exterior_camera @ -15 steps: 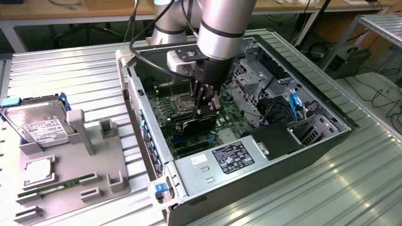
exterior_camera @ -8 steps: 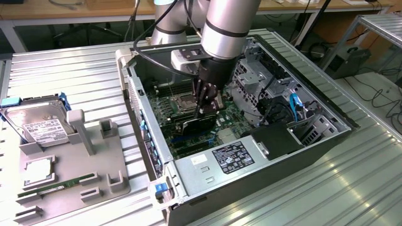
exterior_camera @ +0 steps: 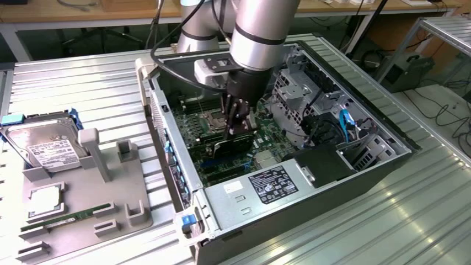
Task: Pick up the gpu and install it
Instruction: 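Press down on the gpu until it lock into place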
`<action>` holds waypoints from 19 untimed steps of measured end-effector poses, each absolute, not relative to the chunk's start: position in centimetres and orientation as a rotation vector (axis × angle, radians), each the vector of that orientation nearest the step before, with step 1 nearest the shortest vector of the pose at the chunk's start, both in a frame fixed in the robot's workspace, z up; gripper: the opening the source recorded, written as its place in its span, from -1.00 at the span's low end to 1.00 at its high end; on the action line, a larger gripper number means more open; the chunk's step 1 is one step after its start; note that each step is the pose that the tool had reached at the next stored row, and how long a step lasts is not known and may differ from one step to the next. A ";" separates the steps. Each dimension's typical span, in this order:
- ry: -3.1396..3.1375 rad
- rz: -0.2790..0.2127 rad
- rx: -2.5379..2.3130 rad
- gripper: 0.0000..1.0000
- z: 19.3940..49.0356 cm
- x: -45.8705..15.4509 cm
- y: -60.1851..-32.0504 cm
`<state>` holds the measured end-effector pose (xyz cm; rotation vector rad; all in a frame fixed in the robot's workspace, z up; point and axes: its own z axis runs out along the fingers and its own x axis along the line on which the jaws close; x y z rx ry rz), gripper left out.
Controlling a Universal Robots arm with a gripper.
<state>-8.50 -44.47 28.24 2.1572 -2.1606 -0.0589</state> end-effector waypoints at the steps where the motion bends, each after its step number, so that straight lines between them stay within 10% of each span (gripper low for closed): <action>1: -2.161 -0.059 2.157 -0.79 28.2 -8.9 -44.5; 19: -2.161 -0.059 2.157 -0.79 27.1 -10.4 -44.5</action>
